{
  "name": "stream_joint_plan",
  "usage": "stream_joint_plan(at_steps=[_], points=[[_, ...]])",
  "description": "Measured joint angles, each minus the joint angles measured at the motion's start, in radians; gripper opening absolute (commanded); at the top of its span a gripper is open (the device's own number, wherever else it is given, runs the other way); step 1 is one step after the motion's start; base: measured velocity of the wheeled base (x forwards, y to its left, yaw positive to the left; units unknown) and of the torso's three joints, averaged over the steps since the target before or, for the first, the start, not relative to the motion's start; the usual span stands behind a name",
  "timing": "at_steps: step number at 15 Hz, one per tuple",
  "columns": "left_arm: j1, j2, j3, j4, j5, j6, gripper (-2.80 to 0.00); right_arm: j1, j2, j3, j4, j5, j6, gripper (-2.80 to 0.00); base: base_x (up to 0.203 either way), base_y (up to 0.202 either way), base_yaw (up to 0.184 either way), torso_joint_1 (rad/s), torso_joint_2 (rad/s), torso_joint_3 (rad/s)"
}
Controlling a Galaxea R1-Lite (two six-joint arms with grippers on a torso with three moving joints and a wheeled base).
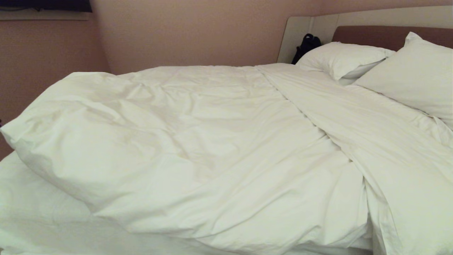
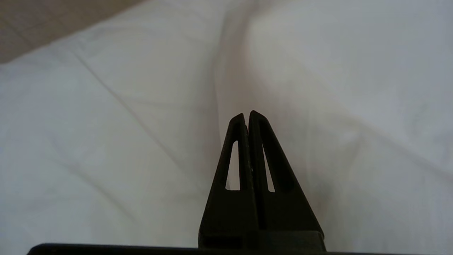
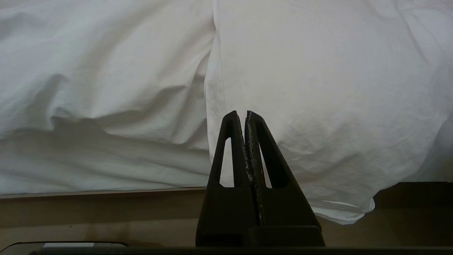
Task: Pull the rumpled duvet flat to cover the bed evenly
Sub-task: Flatten the corners of the folded blanket
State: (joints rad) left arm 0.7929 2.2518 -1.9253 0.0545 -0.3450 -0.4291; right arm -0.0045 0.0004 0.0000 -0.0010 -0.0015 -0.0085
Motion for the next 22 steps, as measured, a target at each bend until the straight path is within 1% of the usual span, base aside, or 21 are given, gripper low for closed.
stream_joint_plan(at_steps=[2,3,4,5,7,8,10,12,13,18,19,22], points=[[0.007,0.036,0.000,-0.076,-0.005,-0.068,-2.80,0.000,0.000,0.000,0.000,0.000,0.000,-2.80,0.000,0.000,0.000,0.000,0.00,0.000],[0.008,0.055,0.000,-0.093,-0.019,-0.090,-2.80,0.000,0.000,0.000,0.000,0.000,0.000,-2.80,0.000,0.000,0.000,0.000,0.00,0.000],[0.008,0.071,0.001,-0.093,-0.050,-0.107,-2.80,0.000,0.000,0.000,0.000,0.000,0.000,-2.80,0.000,0.000,0.000,0.000,0.00,0.000],[0.008,0.082,0.001,-0.089,-0.091,-0.122,-2.80,0.000,0.000,0.000,0.000,0.000,0.000,-2.80,0.000,0.000,0.000,0.000,0.00,0.000],[0.012,0.092,0.001,-0.077,-0.208,-0.169,-2.80,0.000,0.000,0.000,0.000,0.000,0.000,-2.80,0.000,0.000,0.000,0.000,0.00,0.000],[0.017,0.093,0.001,-0.068,-0.264,-0.183,-2.80,0.000,0.000,0.000,0.000,0.000,-0.001,-2.80,0.000,0.000,0.000,0.000,0.00,0.000],[0.030,0.097,0.000,-0.056,-0.360,-0.192,-2.80,0.000,0.000,0.000,0.000,0.000,0.000,-2.80,0.000,0.000,0.000,0.000,0.00,0.000],[0.045,0.100,0.000,-0.055,-0.431,-0.194,-2.80,0.000,0.000,0.000,0.000,0.000,0.000,-2.80,0.000,0.000,0.000,0.000,0.00,0.000],[0.051,0.101,0.000,-0.055,-0.446,-0.200,-2.80,0.000,0.000,0.000,0.000,0.000,0.000,-2.80,0.000,0.000,0.000,0.000,0.00,0.000],[0.064,0.074,0.000,-0.049,-0.444,-0.204,-2.80,0.000,0.000,0.000,0.000,0.000,0.000,-2.80,0.000,0.000,0.000,0.000,0.00,0.000],[0.071,0.063,0.001,-0.045,-0.444,-0.204,0.00,0.000,0.000,0.000,0.000,0.000,0.000,-2.80,0.000,0.000,0.000,0.000,0.00,0.000],[0.082,0.043,0.002,-0.045,-0.443,-0.201,0.00,0.000,0.000,0.000,0.000,0.000,0.000,-2.80,0.000,0.000,0.000,0.000,0.00,0.000]])
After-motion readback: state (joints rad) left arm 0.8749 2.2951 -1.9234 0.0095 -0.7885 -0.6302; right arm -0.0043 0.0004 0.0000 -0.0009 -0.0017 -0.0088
